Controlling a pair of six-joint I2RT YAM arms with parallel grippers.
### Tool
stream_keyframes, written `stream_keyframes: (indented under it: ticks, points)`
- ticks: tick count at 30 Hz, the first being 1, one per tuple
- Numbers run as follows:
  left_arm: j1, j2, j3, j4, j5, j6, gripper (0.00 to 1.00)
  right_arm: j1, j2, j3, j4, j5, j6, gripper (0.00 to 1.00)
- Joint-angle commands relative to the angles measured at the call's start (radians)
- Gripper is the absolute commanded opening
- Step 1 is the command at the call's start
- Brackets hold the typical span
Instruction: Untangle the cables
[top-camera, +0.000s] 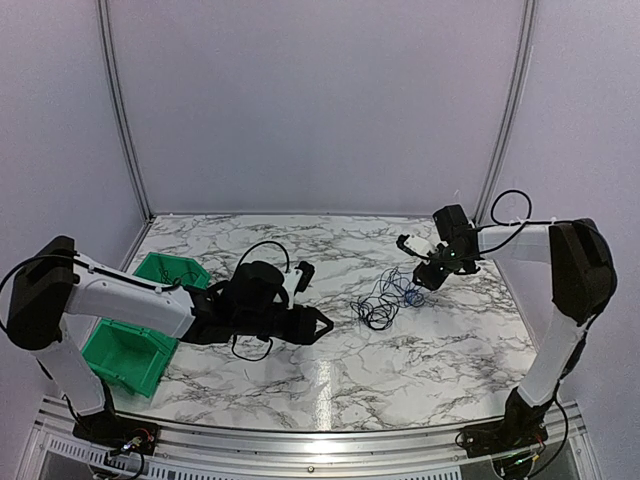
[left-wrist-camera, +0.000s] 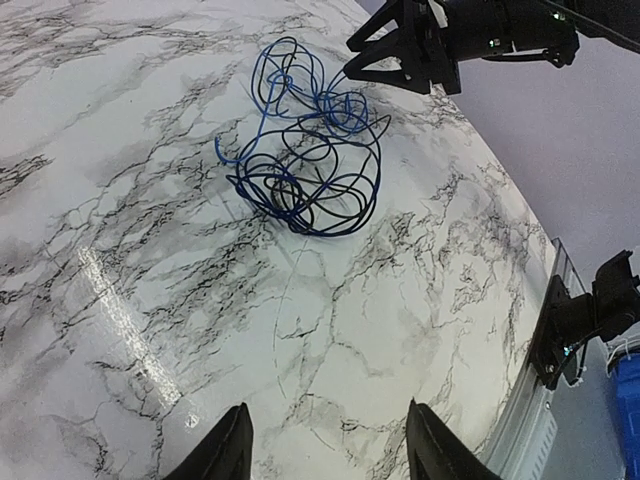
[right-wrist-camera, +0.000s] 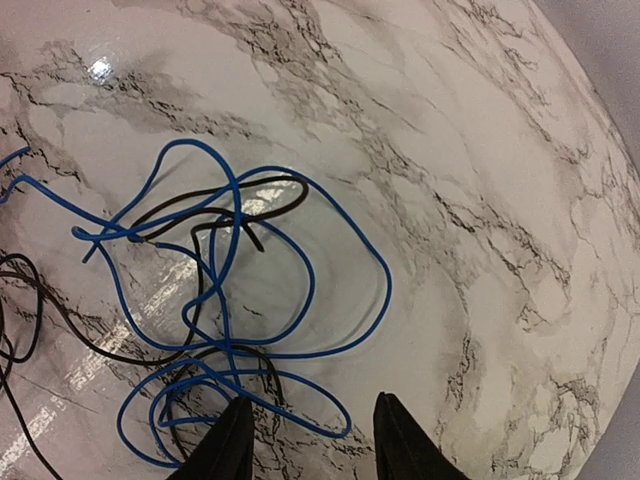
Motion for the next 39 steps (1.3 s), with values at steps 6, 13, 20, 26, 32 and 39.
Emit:
stream_keyframes:
  ticks: [6,13,20,26,32,39]
  points:
    - [-0.009,-0.017,-0.007,0.031,0.003,-0.006,0.54,-0.004,-0.027,0.003,-0.021,-0.005,-0.064,0.42]
    - [-0.011,-0.013,-0.012,0.037,0.015,0.000,0.55,-0.005,-0.002,0.001,-0.020,-0.001,-0.155,0.47]
    - [-0.017,-0.016,-0.022,0.039,0.005,-0.001,0.55,-0.002,0.023,0.017,-0.012,-0.036,-0.162,0.20]
    - [-0.017,-0.045,-0.040,0.039,-0.131,0.014,0.56,0.082,-0.077,-0.025,-0.068,-0.080,-0.170,0.00]
    - [-0.017,-0.033,-0.002,0.087,-0.308,0.128,0.60,0.278,-0.194,-0.063,-0.194,-0.263,-0.173,0.00]
    - [-0.017,0.068,0.087,0.155,-0.263,0.168,0.61,0.350,-0.217,0.021,-0.331,-0.467,-0.161,0.00]
